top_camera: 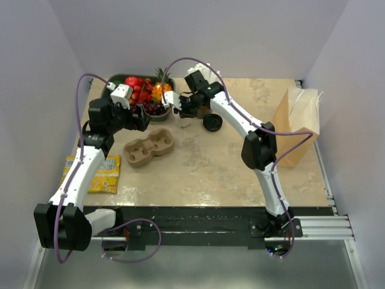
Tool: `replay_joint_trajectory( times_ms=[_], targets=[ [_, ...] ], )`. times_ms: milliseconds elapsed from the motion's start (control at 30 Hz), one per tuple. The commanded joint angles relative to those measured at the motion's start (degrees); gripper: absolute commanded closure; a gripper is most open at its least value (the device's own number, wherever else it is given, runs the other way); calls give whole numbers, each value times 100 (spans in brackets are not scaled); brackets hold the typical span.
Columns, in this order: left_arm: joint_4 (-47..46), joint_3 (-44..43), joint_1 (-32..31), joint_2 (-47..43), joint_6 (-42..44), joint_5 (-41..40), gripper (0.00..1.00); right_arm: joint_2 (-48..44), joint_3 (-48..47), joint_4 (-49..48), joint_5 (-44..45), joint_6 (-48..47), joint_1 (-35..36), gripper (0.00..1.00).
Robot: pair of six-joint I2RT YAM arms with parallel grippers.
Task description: Pack the takeout coffee
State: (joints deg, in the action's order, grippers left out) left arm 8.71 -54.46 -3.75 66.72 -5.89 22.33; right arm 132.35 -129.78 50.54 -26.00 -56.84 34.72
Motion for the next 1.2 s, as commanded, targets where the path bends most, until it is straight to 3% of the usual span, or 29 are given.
replay_joint_trajectory(
  times_ms=[0,33,67,100,333,633,733,900,1033,1167],
  targets=[
    [-256,58,50,25,-140,114,6,-395,-285,-36,77,24,35,87],
    [-256,58,50,25,-140,114,6,-377,-285,-18,69,15,26,89],
    [-256,49,50,34,-149,105,6,-377,-303,-10,69,6,35,99],
    [-256,49,50,34,-141,114,6,-377,-303,-9,69,-3,35,100],
    [-273,84,50,34,-140,96,6,-693,-277,-167,113,-12,105,100],
    [-317,102,50,104,-211,140,6,-1299,715,-660,551,-459,316,100],
    [-378,154,50,113,-298,140,6,-1607,1715,-1335,956,-495,413,100],
    [-405,251,50,140,-526,184,7,-1967,2526,-2768,1246,-40,439,100],
    [-545,295,50,297,-773,272,7,-2143,3017,-3286,1449,110,483,100],
    [-686,252,50,447,-931,316,7,-2134,2922,-3346,1502,128,536,100]
  ],
)
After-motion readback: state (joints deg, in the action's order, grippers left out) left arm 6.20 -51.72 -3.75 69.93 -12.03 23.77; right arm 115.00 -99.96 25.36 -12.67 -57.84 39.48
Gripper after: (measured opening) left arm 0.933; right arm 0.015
